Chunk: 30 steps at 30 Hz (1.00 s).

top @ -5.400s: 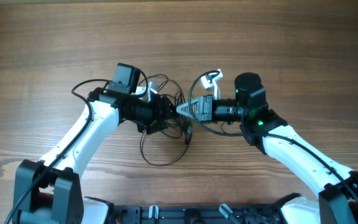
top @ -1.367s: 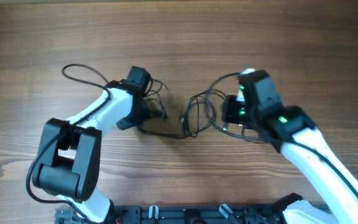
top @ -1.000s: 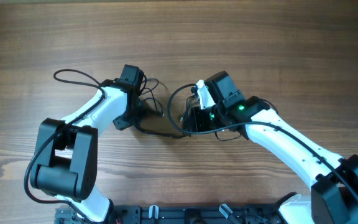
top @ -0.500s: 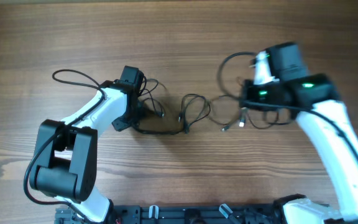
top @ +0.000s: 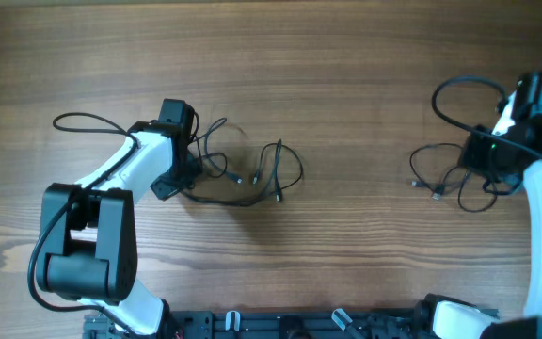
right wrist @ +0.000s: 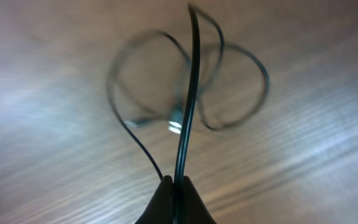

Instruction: Untangle cables

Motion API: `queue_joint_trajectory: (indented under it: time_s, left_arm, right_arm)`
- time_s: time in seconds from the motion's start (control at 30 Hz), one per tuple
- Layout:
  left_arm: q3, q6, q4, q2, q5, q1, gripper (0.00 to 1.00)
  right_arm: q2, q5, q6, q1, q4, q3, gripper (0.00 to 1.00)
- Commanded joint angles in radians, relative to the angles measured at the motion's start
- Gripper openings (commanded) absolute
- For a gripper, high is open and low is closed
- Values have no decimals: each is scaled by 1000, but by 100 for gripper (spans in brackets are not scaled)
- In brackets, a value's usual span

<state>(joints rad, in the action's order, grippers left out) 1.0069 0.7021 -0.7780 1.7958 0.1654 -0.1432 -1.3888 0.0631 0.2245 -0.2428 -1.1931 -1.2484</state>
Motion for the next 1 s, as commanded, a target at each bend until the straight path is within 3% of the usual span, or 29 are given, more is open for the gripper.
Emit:
queue_joint_trajectory:
  time_s: [0.0,0.03,0.07,0.17,0.23,0.3,0.37,0.53,0.6,0.63,0.67,0.77,0.97]
  left_arm:
    - [-31,17,10,22,-72,1,4]
    - [-31,17,10,22,-71,1,4]
    - [-31,17,10,22,-71,1,4]
    - [-31,17,10,22,-72,1,4]
    - [-31,17,10,22,-72,1,4]
    - [-31,17,8,22,-72,1,4]
    - [-31,17,3,22,-72,1,4]
    - [-31,17,-4,22,-72,1,4]
    - [-31,17,-9,22,-72,1,4]
    - [-31,17,-12,22,-72,1,4]
    - [-31,17,-14,22,-72,1,4]
    - [-31,17,-16,22,-72,1,4]
    - [-31,17,-23,22,-72,1,5]
  right_arm:
    - [-88,177,120,2,63,97,14]
    - [-112,165,119,1,93,112,15]
    - [-143,144,119,1,128,127,27]
    - [-217,86,118,1,175,142,41]
    - [-266,86,117,1,193,143,57]
    - [-324,85,117,1,218,143,64]
    - [-375,86,117,1,228,143,64]
    - [-437,39,119,1,267,144,53]
    - [-437,-3,119,1,297,145,29]
    - [-437,-9,119,1,300,145,12]
    - [-436,-16,119,1,301,144,4]
    - [-428,-56,114,-11,267,69,4]
    - [-340,-57,116,-196,97,-391,4]
